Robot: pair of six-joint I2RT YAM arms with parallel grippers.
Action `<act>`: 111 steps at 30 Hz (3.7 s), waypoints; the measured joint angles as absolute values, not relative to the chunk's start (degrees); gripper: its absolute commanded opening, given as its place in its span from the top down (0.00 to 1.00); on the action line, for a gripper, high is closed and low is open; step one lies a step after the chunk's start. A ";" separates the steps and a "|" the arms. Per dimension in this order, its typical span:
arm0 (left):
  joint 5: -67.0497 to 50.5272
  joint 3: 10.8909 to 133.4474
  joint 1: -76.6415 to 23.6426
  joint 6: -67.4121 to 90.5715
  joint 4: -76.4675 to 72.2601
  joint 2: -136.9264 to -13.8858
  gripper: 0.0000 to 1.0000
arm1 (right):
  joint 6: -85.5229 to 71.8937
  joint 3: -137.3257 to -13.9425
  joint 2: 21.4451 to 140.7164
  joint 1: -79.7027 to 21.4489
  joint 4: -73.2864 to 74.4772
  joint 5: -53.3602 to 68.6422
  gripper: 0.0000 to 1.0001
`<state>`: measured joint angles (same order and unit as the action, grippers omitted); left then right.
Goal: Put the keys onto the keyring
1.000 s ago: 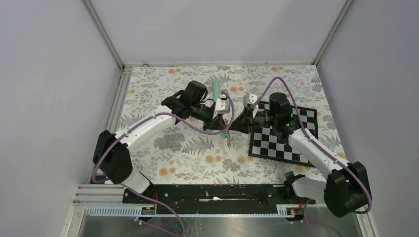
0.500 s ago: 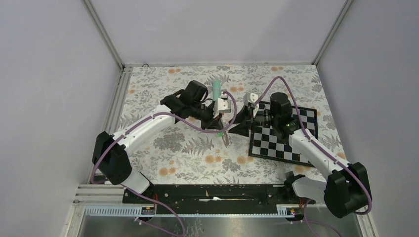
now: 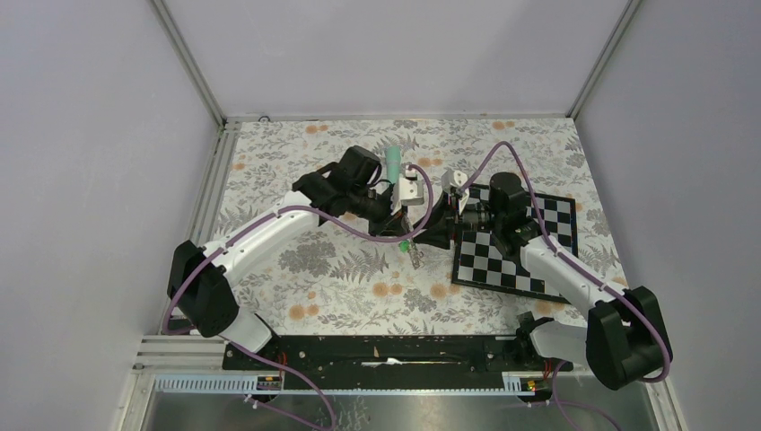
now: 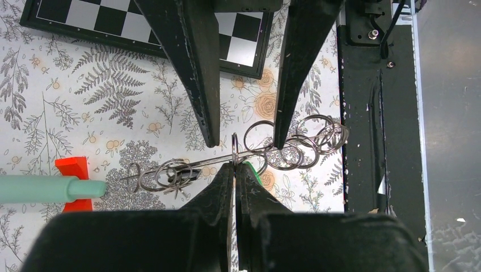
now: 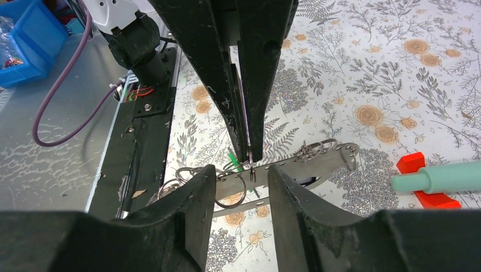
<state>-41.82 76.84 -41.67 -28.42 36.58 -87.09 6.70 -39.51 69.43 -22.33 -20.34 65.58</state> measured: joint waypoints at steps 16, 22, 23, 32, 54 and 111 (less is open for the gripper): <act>-42.63 76.90 -41.85 -27.97 36.58 -87.09 1.00 | 2.04 -38.72 70.30 -22.33 -26.13 65.65 0.65; -42.35 76.90 -41.98 -27.92 36.62 -87.09 1.00 | 2.07 -38.68 70.50 -22.33 -26.22 65.65 0.72; -42.26 76.90 -42.02 -27.92 36.64 -87.09 1.00 | 2.07 -38.68 70.59 -22.33 -26.22 65.67 0.76; -39.03 79.00 -43.18 -27.99 39.88 -87.20 1.00 | 2.17 -38.68 71.07 -22.33 -26.48 66.46 0.94; -29.65 87.46 -46.04 -27.09 49.25 -90.54 1.00 | 5.32 -37.50 71.07 -22.33 -28.58 66.57 0.90; -31.79 89.47 -46.30 -24.08 50.85 -92.01 1.00 | -7.44 -34.30 71.16 -22.33 -39.83 66.52 0.88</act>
